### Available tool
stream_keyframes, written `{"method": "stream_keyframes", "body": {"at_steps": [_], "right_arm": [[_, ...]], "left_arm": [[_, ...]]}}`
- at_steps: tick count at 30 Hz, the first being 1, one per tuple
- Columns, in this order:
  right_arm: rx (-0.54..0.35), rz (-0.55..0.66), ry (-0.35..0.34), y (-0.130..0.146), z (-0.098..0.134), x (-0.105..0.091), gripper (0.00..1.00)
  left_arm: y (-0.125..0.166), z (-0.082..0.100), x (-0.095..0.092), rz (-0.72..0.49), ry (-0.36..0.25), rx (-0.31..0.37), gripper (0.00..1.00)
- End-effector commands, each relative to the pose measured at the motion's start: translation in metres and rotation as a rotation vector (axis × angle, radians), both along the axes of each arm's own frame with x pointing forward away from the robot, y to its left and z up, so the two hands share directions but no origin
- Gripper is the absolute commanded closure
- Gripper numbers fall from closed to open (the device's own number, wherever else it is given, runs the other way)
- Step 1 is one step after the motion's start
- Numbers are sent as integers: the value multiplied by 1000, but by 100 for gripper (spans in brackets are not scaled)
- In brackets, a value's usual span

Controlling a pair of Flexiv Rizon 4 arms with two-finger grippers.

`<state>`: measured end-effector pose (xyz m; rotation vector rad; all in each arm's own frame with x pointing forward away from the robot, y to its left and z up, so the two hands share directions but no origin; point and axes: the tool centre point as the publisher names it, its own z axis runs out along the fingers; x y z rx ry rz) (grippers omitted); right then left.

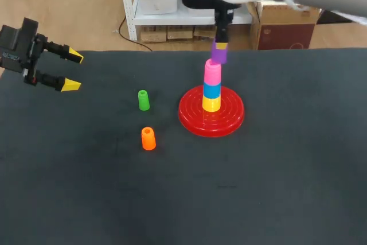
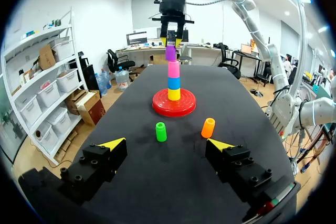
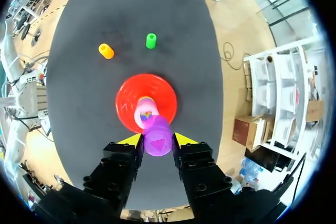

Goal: Pick up and stack the cylinders on the red base in this order: pink,purple,orange,green

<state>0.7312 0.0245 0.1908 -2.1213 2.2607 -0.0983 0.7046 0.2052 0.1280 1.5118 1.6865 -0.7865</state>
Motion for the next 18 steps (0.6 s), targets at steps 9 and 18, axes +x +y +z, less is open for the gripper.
{"method": "stream_keyframes", "body": {"at_steps": [9,18], "right_arm": [[-16,-2,88,12,-12,-2,100],[-16,8,65,14,-8,-12,100]], "left_arm": [[0,-1,-1,0,-3,-2,0],[0,-1,-1,0,-3,-2,0]]}}
